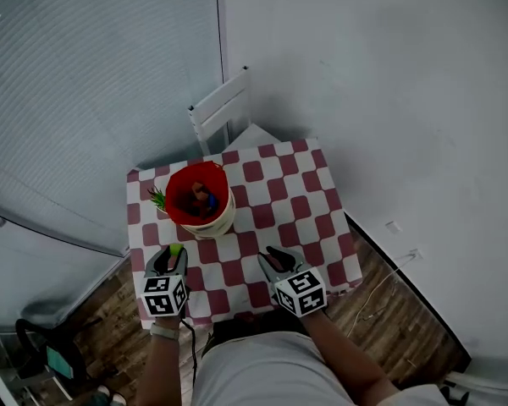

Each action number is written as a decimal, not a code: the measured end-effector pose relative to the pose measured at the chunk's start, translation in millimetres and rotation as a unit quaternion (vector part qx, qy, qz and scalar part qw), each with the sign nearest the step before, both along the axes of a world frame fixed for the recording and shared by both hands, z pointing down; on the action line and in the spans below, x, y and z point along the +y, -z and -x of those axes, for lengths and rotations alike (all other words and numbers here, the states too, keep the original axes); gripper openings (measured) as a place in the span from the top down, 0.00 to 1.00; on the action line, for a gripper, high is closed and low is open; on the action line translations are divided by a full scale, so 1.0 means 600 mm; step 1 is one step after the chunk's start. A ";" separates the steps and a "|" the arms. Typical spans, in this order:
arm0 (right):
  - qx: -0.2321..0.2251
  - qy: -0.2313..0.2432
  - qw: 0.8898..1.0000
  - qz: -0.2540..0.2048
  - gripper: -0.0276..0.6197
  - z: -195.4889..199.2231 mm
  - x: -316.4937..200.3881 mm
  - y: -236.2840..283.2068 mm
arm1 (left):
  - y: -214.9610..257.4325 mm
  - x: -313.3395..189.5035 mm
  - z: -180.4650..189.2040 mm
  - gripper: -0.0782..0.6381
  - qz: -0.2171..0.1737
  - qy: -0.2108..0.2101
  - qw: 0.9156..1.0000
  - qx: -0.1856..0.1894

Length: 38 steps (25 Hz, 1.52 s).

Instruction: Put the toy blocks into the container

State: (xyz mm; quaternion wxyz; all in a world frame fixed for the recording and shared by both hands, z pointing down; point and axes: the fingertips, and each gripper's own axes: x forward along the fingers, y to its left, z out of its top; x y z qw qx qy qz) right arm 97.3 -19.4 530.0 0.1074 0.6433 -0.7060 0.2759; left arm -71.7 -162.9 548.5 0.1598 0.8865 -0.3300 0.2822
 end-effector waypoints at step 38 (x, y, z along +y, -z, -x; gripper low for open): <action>-0.025 -0.001 1.000 0.001 0.81 -0.088 -0.013 -0.002 | 0.058 -0.122 -0.139 0.64 -0.047 0.008 0.999 0.011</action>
